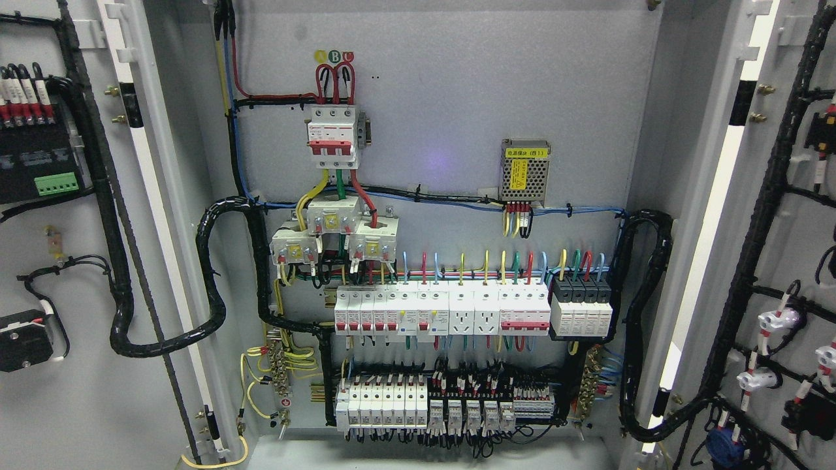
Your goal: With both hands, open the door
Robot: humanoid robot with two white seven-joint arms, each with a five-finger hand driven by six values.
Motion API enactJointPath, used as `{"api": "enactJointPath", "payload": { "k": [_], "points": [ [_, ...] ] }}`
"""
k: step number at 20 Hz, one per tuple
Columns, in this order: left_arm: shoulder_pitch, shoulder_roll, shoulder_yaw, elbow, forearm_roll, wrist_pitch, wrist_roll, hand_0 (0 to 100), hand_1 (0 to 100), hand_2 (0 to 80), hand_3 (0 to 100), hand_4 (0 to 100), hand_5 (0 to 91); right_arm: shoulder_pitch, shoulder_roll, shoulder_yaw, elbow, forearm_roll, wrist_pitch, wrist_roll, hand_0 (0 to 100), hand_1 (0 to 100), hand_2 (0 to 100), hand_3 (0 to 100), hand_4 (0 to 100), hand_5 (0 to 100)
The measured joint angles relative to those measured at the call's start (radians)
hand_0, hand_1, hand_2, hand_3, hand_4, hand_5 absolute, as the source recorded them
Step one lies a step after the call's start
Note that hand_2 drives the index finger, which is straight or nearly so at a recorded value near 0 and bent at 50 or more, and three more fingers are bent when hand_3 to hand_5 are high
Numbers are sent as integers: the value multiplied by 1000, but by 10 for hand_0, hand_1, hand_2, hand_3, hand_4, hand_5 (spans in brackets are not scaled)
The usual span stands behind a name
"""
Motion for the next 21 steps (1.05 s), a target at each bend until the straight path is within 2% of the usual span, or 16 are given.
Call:
{"api": "enactJointPath", "payload": {
  "k": [2, 5, 8, 10, 14, 18, 21],
  "points": [
    [-7, -9, -4, 66, 6, 121, 3, 0, 0, 0, 0, 0, 0, -11, 17, 8, 106, 2, 55, -60, 0, 0, 0, 0, 0, 0],
    [-14, -20, -10, 147, 11, 263, 28, 0, 0, 0, 0, 0, 0, -21, 43, 17, 228, 5, 119, -183, 0, 0, 0, 0, 0, 0],
    [-19, -28, -14, 210, 14, 335, 43, 0, 0, 0, 0, 0, 0, -28, 68, 25, 322, 9, 155, -289, 0, 0, 0, 0, 0, 0],
    [-22, -32, -15, 243, 15, 358, 46, 0, 0, 0, 0, 0, 0, -34, 83, 29, 374, 19, 189, -338, 0, 0, 0, 0, 0, 0],
    [-26, -39, -16, 292, 17, 375, 47, 0, 0, 0, 0, 0, 0, -51, 107, 35, 429, 59, 228, -381, 0, 0, 0, 0, 0, 0],
    [-29, -44, -17, 327, 32, 379, 49, 0, 0, 0, 0, 0, 0, -72, 128, 39, 431, 112, 237, -420, 0, 0, 0, 0, 0, 0],
    [-30, -46, -17, 346, 48, 380, 51, 0, 0, 0, 0, 0, 0, -82, 140, 42, 486, 154, 241, -450, 0, 0, 0, 0, 0, 0]
  ]
}}
